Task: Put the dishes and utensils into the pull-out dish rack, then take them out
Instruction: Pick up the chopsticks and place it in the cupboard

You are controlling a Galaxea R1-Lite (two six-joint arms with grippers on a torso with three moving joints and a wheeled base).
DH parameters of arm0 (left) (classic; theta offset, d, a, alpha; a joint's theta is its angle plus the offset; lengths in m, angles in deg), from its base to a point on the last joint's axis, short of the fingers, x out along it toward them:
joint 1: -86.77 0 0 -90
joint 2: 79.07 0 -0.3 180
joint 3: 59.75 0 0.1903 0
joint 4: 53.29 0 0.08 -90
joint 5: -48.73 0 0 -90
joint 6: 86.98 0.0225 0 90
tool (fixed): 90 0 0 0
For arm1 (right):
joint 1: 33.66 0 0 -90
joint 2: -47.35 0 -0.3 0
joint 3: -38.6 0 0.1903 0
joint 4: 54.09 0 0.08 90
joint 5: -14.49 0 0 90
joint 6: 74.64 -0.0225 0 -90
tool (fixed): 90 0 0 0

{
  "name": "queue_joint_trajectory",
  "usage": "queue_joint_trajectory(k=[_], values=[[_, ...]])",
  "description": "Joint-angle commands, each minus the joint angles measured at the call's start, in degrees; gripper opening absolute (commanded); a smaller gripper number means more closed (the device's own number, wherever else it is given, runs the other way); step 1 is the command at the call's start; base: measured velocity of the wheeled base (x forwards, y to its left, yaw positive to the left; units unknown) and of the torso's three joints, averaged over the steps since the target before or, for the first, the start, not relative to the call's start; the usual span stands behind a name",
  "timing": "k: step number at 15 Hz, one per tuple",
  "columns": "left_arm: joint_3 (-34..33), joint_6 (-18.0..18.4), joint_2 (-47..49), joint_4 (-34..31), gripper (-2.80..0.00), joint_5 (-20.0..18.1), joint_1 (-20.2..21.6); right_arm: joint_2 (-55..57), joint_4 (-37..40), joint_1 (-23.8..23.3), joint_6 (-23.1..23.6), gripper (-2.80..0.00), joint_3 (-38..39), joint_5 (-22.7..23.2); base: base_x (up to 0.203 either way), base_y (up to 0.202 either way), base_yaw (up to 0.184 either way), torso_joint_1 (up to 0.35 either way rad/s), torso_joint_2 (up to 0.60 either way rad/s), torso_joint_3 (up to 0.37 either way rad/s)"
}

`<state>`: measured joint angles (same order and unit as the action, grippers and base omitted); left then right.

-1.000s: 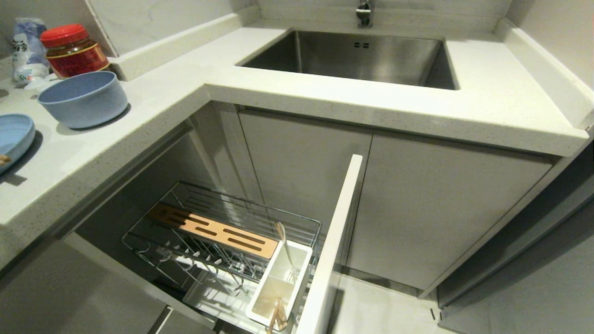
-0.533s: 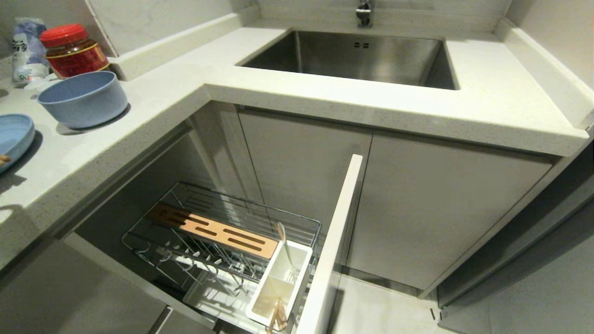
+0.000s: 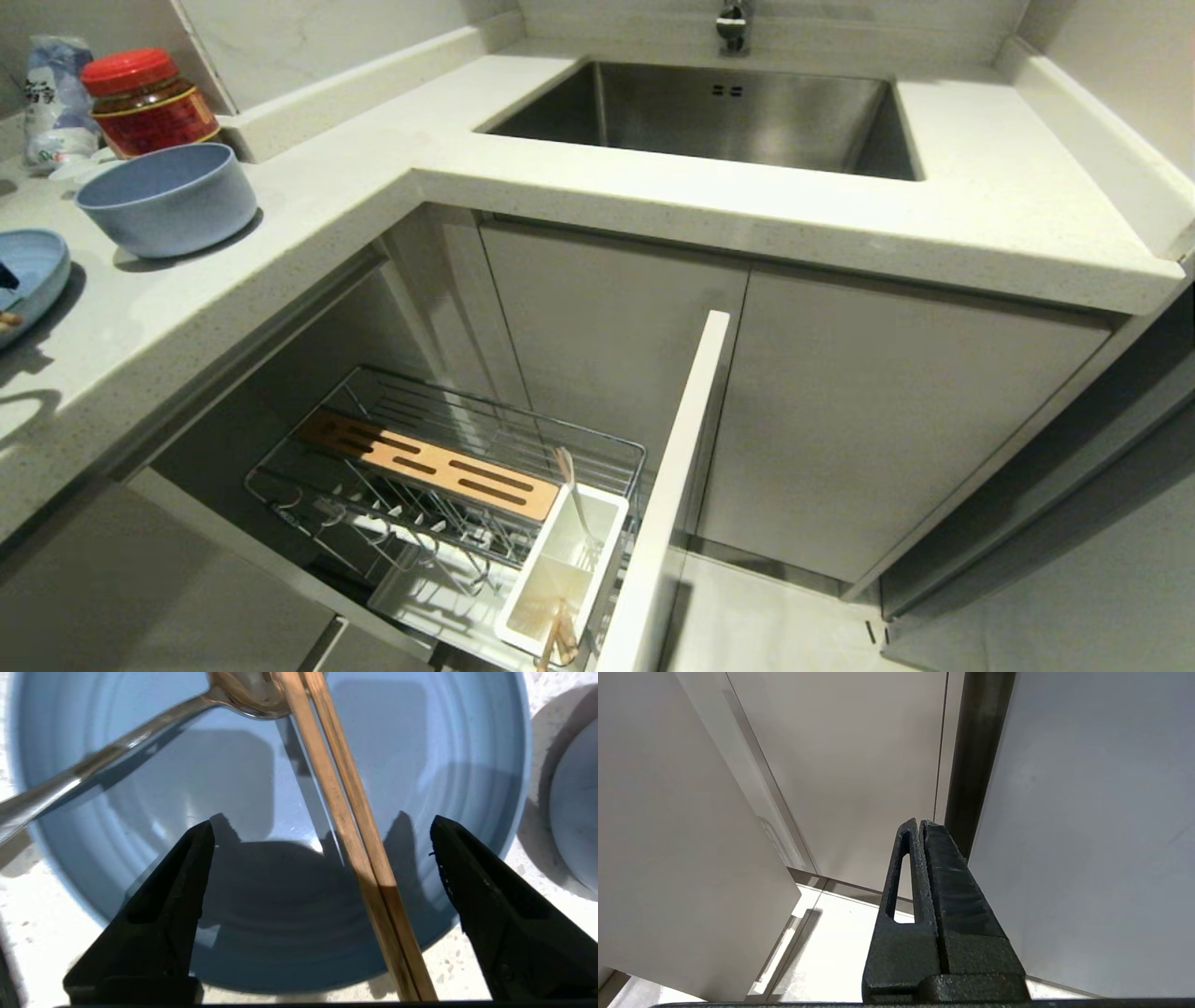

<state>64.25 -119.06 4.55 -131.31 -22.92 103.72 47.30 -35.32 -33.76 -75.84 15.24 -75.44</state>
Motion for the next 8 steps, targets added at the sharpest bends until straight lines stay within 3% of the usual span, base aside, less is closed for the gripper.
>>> queue_joint_trajectory(k=[1, 8], values=[[-0.03, -0.18, 0.89, -0.22, 0.0, -0.07, 0.04, -0.04, 0.01, 0.01, -0.02, -2.8, 1.49, 0.01, 0.0, 0.0, 0.0, 0.0, 0.0, 0.0], [-0.28, -0.18, 1.71, -0.19, 0.0, -0.5, 1.16, -0.04, -0.04, 0.01, -0.02, -2.8, 1.49, 0.01, 0.0, 0.0, 0.0, 0.0, 0.0, 0.0]])
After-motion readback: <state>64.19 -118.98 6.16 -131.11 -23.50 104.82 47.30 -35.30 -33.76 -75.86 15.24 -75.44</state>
